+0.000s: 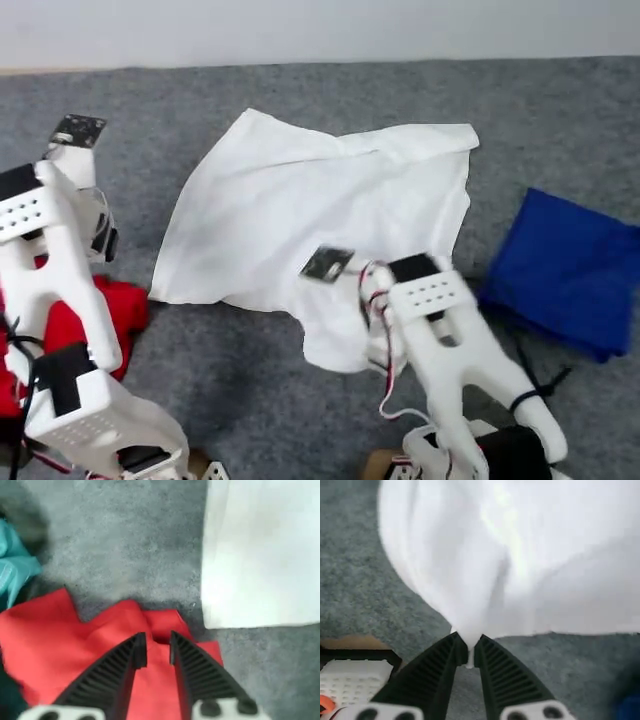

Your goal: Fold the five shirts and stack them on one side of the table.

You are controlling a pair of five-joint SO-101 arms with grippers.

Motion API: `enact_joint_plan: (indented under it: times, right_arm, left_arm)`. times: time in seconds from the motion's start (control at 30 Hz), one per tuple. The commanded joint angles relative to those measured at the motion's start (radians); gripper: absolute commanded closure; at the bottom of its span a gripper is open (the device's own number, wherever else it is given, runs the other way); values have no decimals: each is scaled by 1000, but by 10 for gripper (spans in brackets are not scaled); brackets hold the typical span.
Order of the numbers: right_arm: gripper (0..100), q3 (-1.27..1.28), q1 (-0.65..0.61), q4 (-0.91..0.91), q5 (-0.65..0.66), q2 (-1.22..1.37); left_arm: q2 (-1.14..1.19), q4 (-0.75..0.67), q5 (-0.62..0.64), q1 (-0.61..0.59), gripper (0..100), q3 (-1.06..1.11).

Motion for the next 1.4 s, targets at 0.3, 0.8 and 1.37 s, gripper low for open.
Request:
enact_joint_plan:
  times: [0.3,0.8,1.37]
  right_arm:
    - [989,-155,170,21,8,-5]
    - [989,-288,171,124,8,-2]
    - [989,-462,173,216,3,-5]
  left_arm:
    - [-44,-141,-172,238,849,226]
    - [255,-172,-247,160,820,56]
    - [477,6,-339,193,994,-90]
